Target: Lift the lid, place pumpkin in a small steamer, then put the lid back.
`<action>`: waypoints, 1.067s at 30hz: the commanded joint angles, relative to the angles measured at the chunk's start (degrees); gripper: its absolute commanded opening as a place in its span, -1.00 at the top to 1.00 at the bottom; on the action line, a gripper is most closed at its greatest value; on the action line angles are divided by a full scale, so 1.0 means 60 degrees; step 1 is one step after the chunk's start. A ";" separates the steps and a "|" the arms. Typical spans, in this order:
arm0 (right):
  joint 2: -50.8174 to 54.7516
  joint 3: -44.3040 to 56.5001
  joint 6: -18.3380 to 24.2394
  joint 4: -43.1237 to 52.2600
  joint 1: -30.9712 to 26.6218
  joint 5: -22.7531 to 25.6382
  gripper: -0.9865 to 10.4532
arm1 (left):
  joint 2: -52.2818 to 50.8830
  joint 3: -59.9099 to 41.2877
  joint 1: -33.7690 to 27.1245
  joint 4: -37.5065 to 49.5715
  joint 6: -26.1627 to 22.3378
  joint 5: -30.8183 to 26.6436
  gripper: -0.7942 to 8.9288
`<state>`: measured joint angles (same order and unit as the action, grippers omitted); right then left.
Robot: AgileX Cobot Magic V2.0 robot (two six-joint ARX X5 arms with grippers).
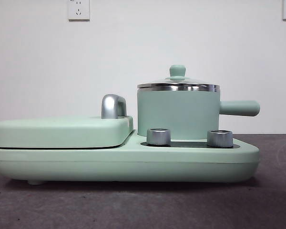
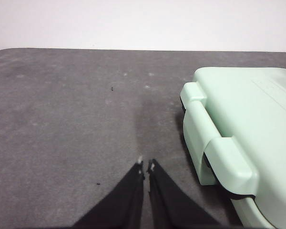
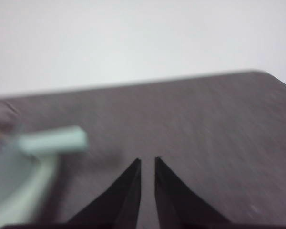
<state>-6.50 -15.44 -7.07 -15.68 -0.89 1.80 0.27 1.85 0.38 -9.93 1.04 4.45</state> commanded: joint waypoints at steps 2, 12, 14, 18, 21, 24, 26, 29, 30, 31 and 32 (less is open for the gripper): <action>0.0426 0.0980 0.1053 0.0382 0.0135 0.0226 0.76 | -0.0015 -0.0175 -0.0015 0.0160 -0.0058 0.0011 0.79; 0.0940 0.2255 0.1005 0.0769 0.0135 0.0208 0.79 | -0.0015 -0.0175 -0.0015 0.0160 -0.0058 0.0011 0.79; 0.1045 0.2426 0.1005 0.0852 0.0135 0.0175 0.79 | -0.0015 -0.0175 -0.0015 0.0160 -0.0058 0.0011 0.79; 0.1049 0.2459 0.1016 0.0973 0.0127 0.0168 0.79 | -0.0015 -0.0175 -0.0015 0.0160 -0.0058 0.0011 0.79; 0.1049 0.2459 0.1009 0.0973 0.0127 0.0127 0.79 | -0.0015 -0.0175 -0.0015 0.0160 -0.0058 0.0011 0.79; 0.1049 0.2459 0.1002 0.0976 0.0131 0.0062 0.79 | -0.0015 -0.0175 -0.0015 0.0160 -0.0058 0.0011 0.79; 0.1049 0.2459 0.1005 0.1027 0.0131 0.0066 0.79 | -0.0015 -0.0175 -0.0015 0.0160 -0.0058 0.0011 0.79; 0.1049 0.2459 0.1005 0.1126 0.0135 0.0069 0.79 | -0.0015 -0.0175 -0.0015 0.0160 -0.0058 0.0011 0.79; 0.1049 0.2459 0.1005 0.1115 0.0135 0.0073 0.79 | -0.0015 -0.0175 -0.0015 0.0160 -0.0058 0.0011 0.79; 0.1049 0.2459 0.1005 0.1115 0.0135 0.0073 0.79 | -0.0015 -0.0175 -0.0015 0.0160 -0.0058 0.0011 0.79; 0.1049 0.2459 0.1002 0.1115 0.0135 0.0073 0.79 | -0.0015 -0.0175 -0.0015 0.0160 -0.0058 0.0011 0.79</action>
<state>-0.30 -1.08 -1.28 -9.61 -0.10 2.33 0.27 1.85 0.38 -9.85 1.04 4.45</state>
